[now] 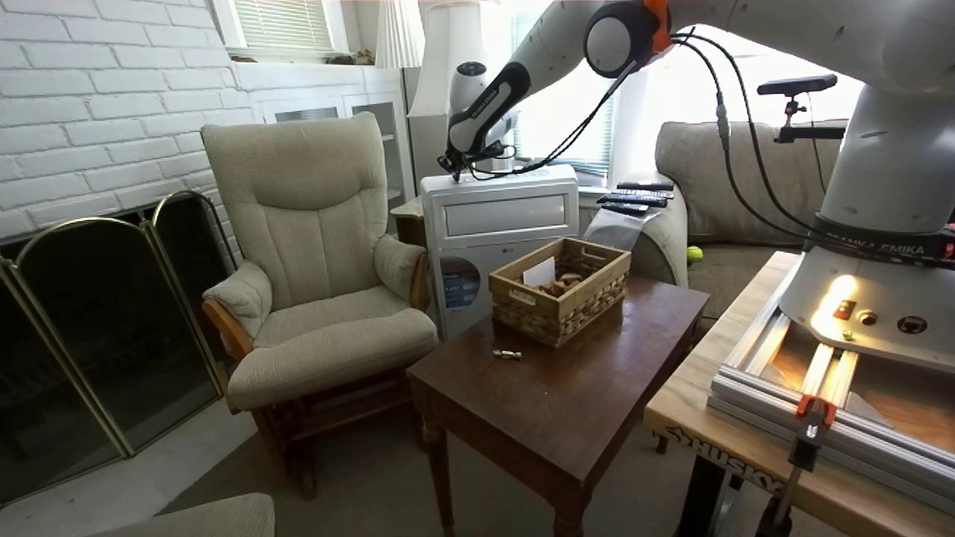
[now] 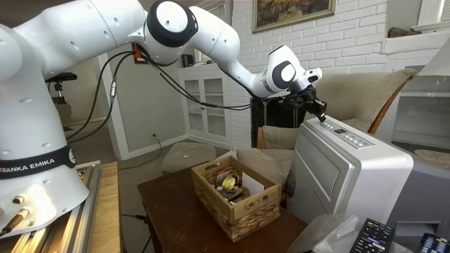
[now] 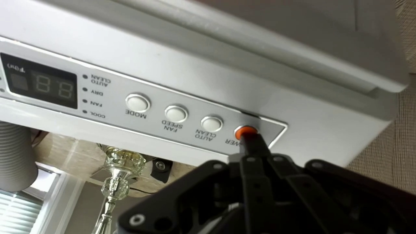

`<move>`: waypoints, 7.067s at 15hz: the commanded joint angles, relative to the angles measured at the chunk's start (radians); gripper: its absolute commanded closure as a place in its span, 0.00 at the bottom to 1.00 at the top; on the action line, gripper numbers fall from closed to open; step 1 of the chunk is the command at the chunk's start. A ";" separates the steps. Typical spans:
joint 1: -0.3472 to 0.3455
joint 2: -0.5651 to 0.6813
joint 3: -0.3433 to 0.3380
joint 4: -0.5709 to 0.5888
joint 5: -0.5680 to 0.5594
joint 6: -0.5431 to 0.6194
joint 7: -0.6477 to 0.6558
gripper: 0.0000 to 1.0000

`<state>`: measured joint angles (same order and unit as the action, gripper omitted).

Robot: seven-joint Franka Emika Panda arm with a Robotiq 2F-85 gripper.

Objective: Turn the basket to the left, then turn on the air cooler, and finally put one remote in the basket

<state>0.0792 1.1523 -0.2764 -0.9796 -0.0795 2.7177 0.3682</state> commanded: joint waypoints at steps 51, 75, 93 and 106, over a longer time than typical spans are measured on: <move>-0.139 -0.432 0.067 -0.603 -0.201 -0.548 -0.416 0.26; -0.402 -0.377 0.069 -0.693 0.047 -0.256 -0.262 0.00; -0.523 -0.339 0.088 -0.667 0.044 -0.057 -0.588 0.00; -0.522 -0.303 0.089 -0.645 0.011 -0.105 -0.654 0.00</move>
<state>-0.4382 0.8475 -0.1919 -1.6295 -0.0631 2.6158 -0.2887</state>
